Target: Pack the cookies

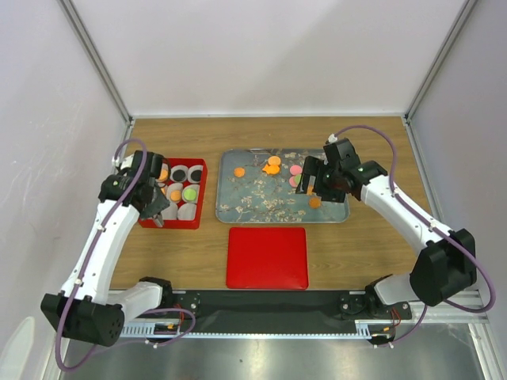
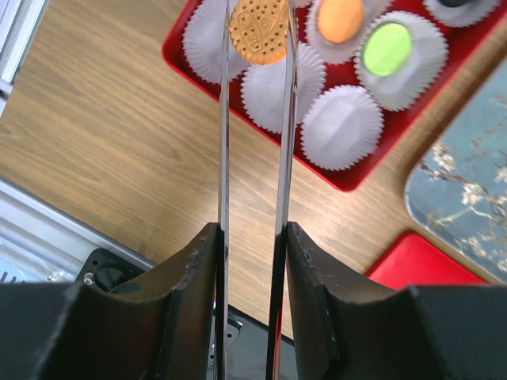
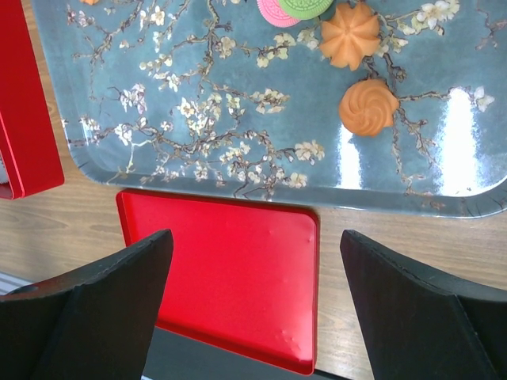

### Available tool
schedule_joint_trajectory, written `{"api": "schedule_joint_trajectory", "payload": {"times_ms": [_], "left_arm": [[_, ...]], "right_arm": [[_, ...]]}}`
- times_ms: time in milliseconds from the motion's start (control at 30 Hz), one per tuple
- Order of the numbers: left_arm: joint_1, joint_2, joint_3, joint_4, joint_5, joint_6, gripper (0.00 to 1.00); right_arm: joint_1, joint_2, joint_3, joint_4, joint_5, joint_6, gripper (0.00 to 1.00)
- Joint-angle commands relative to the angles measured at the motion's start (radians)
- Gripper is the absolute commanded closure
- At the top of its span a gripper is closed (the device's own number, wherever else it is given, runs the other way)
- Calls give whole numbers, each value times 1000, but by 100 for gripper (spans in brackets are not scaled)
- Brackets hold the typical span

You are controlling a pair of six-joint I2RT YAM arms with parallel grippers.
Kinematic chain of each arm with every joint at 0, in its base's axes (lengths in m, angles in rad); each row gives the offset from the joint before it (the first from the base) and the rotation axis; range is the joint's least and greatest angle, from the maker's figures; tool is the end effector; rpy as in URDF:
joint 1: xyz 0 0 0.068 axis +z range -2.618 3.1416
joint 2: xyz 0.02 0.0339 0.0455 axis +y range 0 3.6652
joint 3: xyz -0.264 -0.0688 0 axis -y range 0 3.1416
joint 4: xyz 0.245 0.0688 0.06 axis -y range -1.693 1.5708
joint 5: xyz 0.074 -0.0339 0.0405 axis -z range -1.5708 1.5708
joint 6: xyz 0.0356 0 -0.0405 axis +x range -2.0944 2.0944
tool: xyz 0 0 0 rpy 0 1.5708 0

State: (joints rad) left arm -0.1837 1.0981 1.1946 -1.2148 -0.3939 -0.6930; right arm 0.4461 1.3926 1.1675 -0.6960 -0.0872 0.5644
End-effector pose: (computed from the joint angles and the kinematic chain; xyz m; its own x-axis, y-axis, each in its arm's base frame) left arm 0.1840 -0.0203 0.3358 -0.6826 -0.4732 -0.5569 -0.5620 0.8270 -0.0138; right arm 0.2618 0.1286 0.2900 -0.8623 0.1783 -0.4740 -0.0191 0.9239 0.3822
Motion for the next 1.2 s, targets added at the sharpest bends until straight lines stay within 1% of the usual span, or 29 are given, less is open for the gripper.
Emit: {"api": "schedule_joint_trajectory", "payload": {"times_ms": [0,167,400,500,600,767,900,1033,1133,1167], "left_arm": [[41,3,-24,41,-36,-14,59],[96,12,-70,75,-26,0,59],[125,5,-110,109,-25,4,57],[127,3,-118,113,-23,6,56],[128,3,-119,116,-25,6,50],[128,3,-113,126,-14,9,48],[128,-3,-93,132,6,24,48],[118,-12,-34,129,46,58,48],[75,-9,34,109,49,67,48],[40,2,54,101,44,66,48]], "right_arm": [[5,11,40,35,-8,-17,5],[5,25,40,38,-17,-29,5],[3,32,44,36,-25,-37,6],[2,36,43,36,-23,-40,5],[2,33,44,35,-23,-41,5],[2,34,47,35,-19,-40,5],[2,34,58,33,-16,-41,6],[3,34,73,27,-6,-37,6],[5,36,89,18,6,-32,5],[3,34,92,12,10,-34,5]]}}
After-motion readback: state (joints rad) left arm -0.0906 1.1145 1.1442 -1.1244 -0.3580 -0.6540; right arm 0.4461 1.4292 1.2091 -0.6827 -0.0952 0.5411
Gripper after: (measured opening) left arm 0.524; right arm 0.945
